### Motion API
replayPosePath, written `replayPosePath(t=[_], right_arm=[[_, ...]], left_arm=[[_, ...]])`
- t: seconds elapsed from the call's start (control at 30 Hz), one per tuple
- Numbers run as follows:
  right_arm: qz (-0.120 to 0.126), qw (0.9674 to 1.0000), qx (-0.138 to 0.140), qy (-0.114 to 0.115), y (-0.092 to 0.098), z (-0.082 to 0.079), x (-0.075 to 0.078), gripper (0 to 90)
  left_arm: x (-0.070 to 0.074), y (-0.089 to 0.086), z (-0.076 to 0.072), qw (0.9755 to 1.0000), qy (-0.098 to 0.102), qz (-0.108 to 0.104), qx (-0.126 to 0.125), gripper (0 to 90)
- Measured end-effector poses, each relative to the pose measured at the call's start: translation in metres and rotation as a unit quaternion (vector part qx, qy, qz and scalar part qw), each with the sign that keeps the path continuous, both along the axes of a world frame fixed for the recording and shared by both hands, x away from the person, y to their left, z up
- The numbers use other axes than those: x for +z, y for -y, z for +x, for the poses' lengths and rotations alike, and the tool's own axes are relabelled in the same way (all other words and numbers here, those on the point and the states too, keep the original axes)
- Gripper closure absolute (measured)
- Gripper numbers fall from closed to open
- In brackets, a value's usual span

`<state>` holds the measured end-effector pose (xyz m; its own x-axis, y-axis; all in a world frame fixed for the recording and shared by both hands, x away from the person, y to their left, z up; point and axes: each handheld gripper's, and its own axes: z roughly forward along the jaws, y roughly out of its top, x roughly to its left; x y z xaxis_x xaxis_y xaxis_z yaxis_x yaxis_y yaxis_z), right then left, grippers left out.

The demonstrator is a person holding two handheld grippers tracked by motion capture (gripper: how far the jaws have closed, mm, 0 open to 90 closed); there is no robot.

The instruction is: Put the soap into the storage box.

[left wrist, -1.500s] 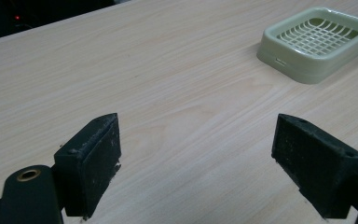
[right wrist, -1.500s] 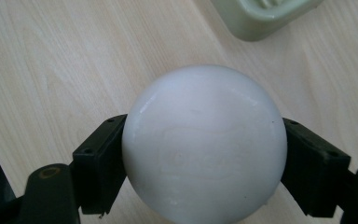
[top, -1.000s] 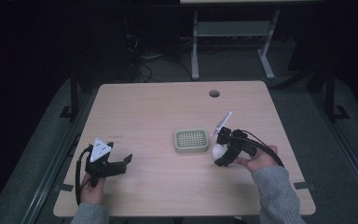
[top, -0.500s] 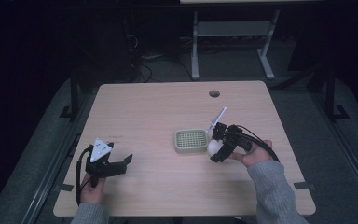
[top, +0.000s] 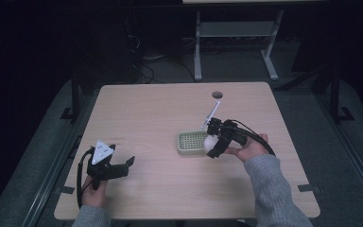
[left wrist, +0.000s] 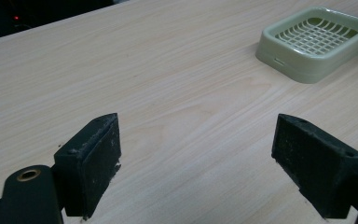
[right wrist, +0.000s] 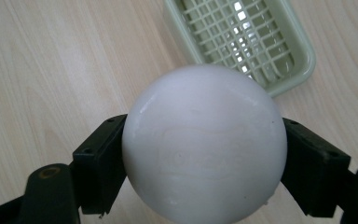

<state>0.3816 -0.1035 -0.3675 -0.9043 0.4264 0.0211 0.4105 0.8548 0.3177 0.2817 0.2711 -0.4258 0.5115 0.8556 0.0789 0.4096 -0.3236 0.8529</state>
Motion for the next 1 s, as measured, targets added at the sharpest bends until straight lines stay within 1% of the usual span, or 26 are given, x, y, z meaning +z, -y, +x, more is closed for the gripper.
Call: replayPosePath(t=[0.03, 0.13, 0.4, 0.63, 0.8, 1.0], right_arm=[[0.0, 1.0, 0.002, 0.005, -0.001, 0.001, 0.0, 22.0], [0.003, 1.0, 0.002, 0.003, -0.004, 0.004, 0.002, 22.0], [-0.006, 1.0, 0.005, 0.005, -0.01, 0.012, 0.004, 22.0], [0.001, 1.0, 0.003, 0.0, -0.013, 0.019, 0.002, 22.1], [-0.007, 1.0, 0.007, -0.001, -0.017, 0.023, 0.002, 22.1], [-0.011, 0.9999, 0.011, 0.0, -0.023, 0.029, 0.008, 22.1]], left_arm=[[0.0, 0.0, 0.0, 1.0, -0.001, -0.001, 0.0, 15.2], [0.0, 0.0, 0.0, 1.0, 0.0, 0.001, 0.0, 15.2], [0.0, 0.0, 0.0, 1.0, 0.0, 0.0, 0.0, 15.2], [0.0, -0.001, 0.0, 1.0, 0.001, -0.001, 0.001, 15.2], [0.0, 0.0, 0.0, 1.0, 0.001, -0.001, 0.001, 15.2], [0.0, -0.001, 0.0, 1.0, 0.001, -0.001, 0.002, 15.2]])
